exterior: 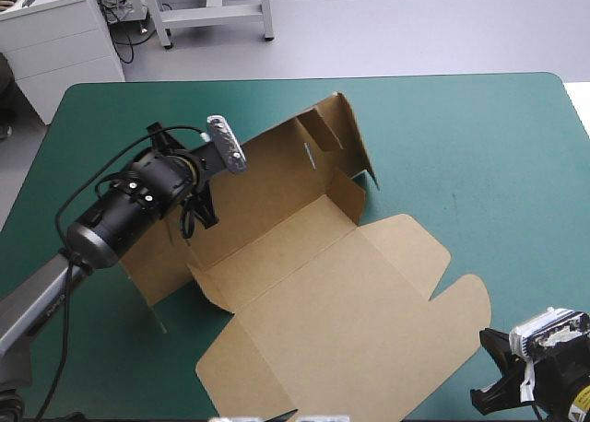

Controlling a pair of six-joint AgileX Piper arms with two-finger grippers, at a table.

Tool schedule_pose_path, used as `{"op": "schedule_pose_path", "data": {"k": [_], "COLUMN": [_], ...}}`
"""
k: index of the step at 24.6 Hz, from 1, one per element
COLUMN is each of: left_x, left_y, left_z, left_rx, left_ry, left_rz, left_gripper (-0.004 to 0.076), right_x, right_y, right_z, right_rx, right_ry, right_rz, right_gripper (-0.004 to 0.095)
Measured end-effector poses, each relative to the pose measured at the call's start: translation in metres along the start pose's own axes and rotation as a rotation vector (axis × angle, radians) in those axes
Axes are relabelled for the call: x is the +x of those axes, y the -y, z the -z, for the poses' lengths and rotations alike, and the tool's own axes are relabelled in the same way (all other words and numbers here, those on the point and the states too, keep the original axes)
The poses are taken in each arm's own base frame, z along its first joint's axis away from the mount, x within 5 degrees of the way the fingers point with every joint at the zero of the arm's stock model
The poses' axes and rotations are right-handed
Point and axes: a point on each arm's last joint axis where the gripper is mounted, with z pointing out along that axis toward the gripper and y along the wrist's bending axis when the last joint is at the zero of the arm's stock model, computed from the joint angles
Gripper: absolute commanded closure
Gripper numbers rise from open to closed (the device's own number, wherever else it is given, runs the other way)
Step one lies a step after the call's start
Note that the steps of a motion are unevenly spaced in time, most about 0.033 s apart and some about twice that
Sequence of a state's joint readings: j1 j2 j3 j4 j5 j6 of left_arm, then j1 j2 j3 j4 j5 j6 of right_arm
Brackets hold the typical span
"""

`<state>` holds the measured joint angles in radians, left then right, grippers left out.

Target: Fold the box

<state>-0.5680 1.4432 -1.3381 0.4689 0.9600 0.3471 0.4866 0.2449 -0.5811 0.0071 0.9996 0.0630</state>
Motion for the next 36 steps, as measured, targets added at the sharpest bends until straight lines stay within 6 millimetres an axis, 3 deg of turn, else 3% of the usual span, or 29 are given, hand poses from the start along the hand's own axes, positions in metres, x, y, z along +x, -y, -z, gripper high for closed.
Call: {"op": "schedule_pose_path", "data": {"k": [3, 7, 11, 14, 21, 36], "left_x": [-0.032, -0.057, -0.057, -0.043, -0.036, -0.036], "left_y": [0.026, 0.058, 0.093, 0.111, 0.117, 0.118], "left_z": [-0.006, -0.005, 0.003, 0.002, 0.002, 0.002], "left_rx": [-0.078, -0.157, -0.275, -0.355, -0.392, -0.370], "left_ry": [0.053, 0.120, 0.220, 0.266, 0.335, 0.376], "left_rz": [-0.211, -0.380, -0.485, -0.594, -0.674, -0.507], "left_gripper": [0.0756, 0.0756, 0.0756, 0.0756, 0.0756, 0.0756], "right_x": [0.000, 0.000, 0.000, 0.000, -0.001, -0.005], "right_y": [0.000, 0.000, 0.000, -0.001, -0.003, -0.004], "right_z": [0.000, 0.000, 0.000, 0.000, 0.000, 0.000], "right_rx": [0.000, -0.001, -0.003, -0.007, -0.036, -0.040], "right_ry": [0.000, 0.000, 0.000, 0.003, 0.010, 0.051], "right_rz": [0.000, 0.000, -0.002, -0.005, -0.023, -0.025], "right_gripper": [0.0931, 0.0931, 0.0931, 0.0931, 0.0931, 0.0929]}}
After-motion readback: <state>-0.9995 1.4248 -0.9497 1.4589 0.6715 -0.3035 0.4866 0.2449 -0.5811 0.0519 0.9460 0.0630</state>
